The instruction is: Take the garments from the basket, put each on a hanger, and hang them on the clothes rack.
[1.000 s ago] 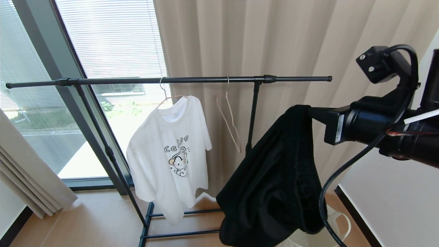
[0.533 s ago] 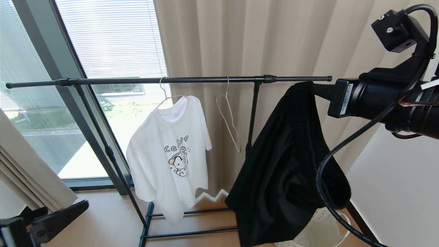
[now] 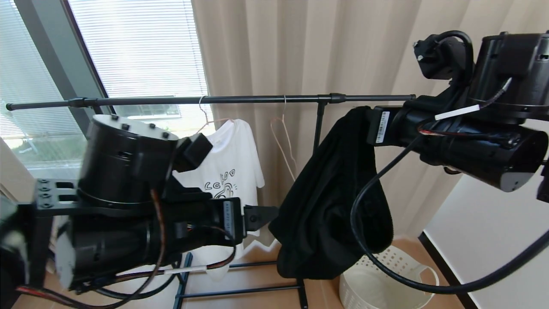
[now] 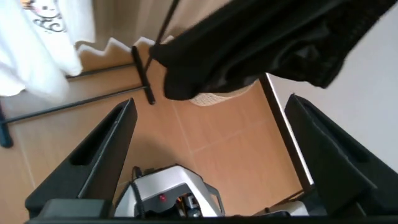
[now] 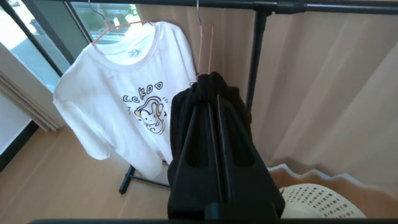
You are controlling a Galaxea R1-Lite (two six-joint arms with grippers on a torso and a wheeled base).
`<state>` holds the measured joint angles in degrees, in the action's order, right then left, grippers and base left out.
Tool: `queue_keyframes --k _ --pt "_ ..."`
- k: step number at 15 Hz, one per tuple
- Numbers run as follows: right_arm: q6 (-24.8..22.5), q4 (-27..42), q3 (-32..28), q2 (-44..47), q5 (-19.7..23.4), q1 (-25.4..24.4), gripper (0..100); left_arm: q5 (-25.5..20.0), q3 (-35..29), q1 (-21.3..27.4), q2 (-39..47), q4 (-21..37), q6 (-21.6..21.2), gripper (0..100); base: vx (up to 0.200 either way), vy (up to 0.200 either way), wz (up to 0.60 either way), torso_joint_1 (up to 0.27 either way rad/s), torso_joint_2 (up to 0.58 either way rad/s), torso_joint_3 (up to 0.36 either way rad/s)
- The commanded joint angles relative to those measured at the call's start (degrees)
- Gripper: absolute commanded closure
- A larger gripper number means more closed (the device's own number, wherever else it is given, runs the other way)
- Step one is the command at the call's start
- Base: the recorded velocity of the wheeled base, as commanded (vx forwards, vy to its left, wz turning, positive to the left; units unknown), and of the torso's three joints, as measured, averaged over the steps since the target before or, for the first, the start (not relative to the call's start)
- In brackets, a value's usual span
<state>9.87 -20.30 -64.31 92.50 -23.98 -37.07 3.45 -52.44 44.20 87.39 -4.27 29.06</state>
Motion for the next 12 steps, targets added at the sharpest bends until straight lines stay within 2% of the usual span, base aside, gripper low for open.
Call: queue_keyframes --k 1,3,4,5,9,12 --pt "0.0 -3.3 -0.6 5.4 -4.0 -3.1 100 0.2 -1.5 3.3 7.6 -2.4 2.3 0 0.000 0.000 0.00 0.000 0.00 0.000" --pt "-0.1 -7.7 -1.6 7.0 -9.7 -6.1 100 0.2 -0.6 3.6 10.3 -5.5 5.7 0 0.000 0.000 0.00 0.000 0.00 0.000" --pt "0.1 -10.1 -3.5 8.4 -13.6 -7.4 100 0.1 -0.6 3.6 10.8 -7.2 8.6 0 0.000 0.000 0.00 0.000 0.00 0.000" --pt "0.4 -12.1 -4.2 9.5 -15.0 -7.9 100 -0.1 -0.6 3.7 11.0 -8.0 10.4 0 0.000 0.000 0.00 0.000 0.00 0.000" --pt "1.7 -16.6 -3.8 10.9 -16.1 -10.7 100 0.2 -0.6 5.3 12.7 -12.0 15.1 0 0.000 0.000 0.00 0.000 0.00 0.000" --pt "2.1 -18.0 -3.7 11.4 -16.5 -11.5 100 3.3 -0.8 5.7 16.5 -16.4 16.9 0 0.000 0.000 0.00 0.000 0.00 0.000"
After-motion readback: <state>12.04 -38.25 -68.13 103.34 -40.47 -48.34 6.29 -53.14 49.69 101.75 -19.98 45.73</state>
